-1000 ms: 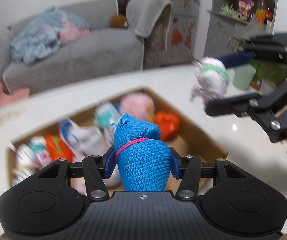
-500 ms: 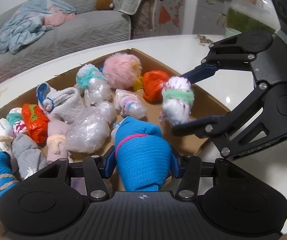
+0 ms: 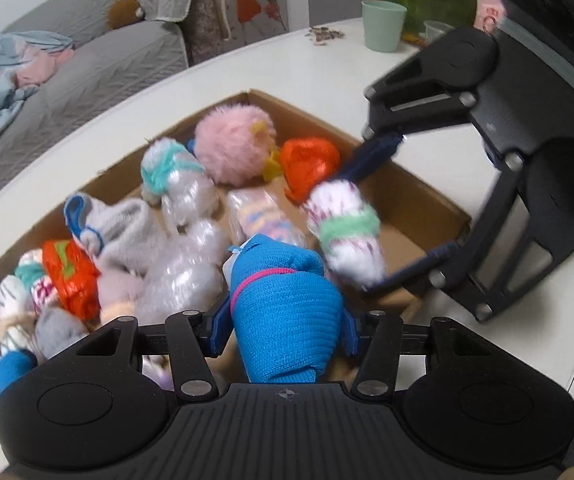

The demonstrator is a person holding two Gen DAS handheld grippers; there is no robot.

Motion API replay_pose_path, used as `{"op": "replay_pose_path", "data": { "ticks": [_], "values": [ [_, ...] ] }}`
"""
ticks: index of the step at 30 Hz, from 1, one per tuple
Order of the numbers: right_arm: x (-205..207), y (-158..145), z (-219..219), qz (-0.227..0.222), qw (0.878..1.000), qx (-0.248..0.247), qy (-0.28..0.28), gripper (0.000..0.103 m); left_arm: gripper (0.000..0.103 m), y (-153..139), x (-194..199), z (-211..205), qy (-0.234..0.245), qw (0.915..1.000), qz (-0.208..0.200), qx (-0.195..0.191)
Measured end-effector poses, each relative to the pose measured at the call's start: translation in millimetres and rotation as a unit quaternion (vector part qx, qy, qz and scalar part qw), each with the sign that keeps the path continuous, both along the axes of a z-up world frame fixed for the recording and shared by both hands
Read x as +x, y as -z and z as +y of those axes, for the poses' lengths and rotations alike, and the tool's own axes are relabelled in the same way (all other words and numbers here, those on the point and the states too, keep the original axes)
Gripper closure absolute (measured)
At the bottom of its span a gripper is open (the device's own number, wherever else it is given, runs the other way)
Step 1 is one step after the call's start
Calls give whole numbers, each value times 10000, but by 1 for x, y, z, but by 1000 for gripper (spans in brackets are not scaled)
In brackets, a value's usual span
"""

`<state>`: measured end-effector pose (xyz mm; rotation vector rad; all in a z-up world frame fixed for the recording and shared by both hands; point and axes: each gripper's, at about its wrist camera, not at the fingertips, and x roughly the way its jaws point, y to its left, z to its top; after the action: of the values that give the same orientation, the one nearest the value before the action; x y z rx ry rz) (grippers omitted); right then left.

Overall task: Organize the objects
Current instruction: 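Carry the blue sock and white-green sock into the tray and lower them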

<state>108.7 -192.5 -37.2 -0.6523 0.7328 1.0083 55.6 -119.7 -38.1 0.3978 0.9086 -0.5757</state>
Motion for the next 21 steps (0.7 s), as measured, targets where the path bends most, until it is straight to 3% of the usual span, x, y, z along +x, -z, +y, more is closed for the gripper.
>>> {"op": "replay_pose_path", "data": {
  "ticks": [6, 15, 21],
  "values": [
    [12, 2, 8, 172, 9990, -356, -217, 42, 45, 6, 11, 5, -256, 9983, 327, -407],
    [22, 10, 22, 291, 9932, -934, -628, 41, 44, 12, 15, 7, -204, 9972, 588, -427],
    [31, 14, 24, 412, 9904, -1165, -614, 36, 24, 8, 16, 0, 8, 9976, 670, -147]
  ]
}}
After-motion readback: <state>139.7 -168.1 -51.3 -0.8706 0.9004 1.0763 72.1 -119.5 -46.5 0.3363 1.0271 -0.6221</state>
